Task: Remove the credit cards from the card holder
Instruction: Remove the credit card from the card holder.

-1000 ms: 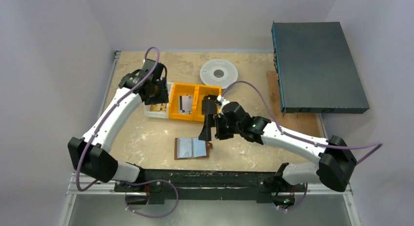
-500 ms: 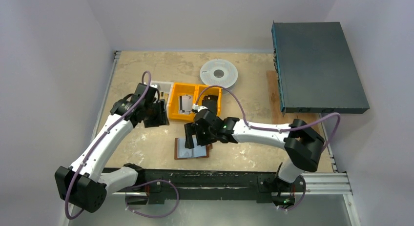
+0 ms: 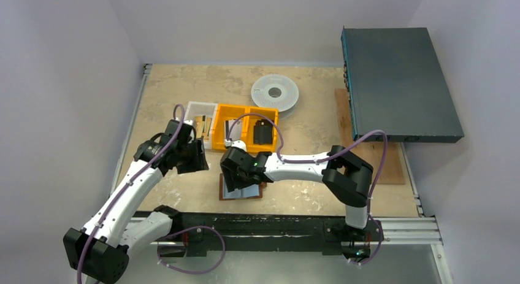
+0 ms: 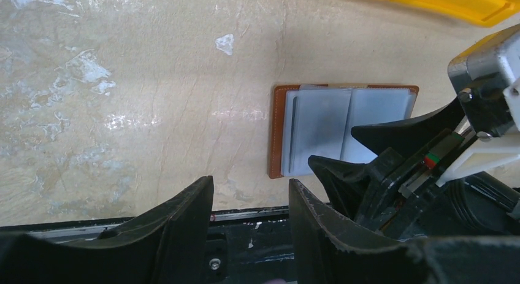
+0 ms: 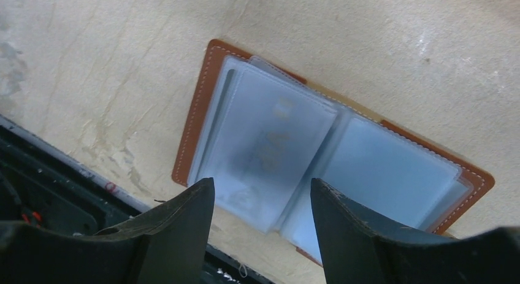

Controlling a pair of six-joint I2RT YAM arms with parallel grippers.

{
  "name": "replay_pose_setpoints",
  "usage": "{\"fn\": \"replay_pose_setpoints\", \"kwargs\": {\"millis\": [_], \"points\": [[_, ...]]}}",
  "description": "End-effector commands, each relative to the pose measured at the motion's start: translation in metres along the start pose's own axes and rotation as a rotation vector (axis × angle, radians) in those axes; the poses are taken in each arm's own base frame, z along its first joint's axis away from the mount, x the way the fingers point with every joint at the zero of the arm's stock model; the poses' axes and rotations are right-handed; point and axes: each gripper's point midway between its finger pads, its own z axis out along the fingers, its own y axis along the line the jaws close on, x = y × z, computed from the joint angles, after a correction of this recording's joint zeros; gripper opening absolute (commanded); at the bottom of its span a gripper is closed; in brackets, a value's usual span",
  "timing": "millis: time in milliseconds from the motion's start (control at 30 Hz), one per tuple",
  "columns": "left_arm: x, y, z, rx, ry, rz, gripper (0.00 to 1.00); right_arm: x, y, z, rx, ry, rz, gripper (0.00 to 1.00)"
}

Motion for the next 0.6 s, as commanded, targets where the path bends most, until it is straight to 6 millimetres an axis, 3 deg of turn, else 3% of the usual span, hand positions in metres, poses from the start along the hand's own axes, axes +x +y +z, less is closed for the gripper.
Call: {"fn": "replay_pose_setpoints", "kwargs": {"millis": [0, 367, 567], "points": [[-0.008, -0.002, -0.006, 0.008, -0.040, -0.045, 0.48, -0.016, -0.002, -0.002, 0.057, -0.045, 0.007, 0.58], [0.018, -0.020, 0.022, 0.123, 0.067, -0.104, 0.47, -0.002, -0.012, 0.020, 0.125, 0.008, -0.021, 0.58], [0.030, -0.030, 0.035, 0.177, 0.125, -0.156, 0.47, 0.017, -0.025, 0.026, 0.131, 0.056, -0.010, 0.42]]}}
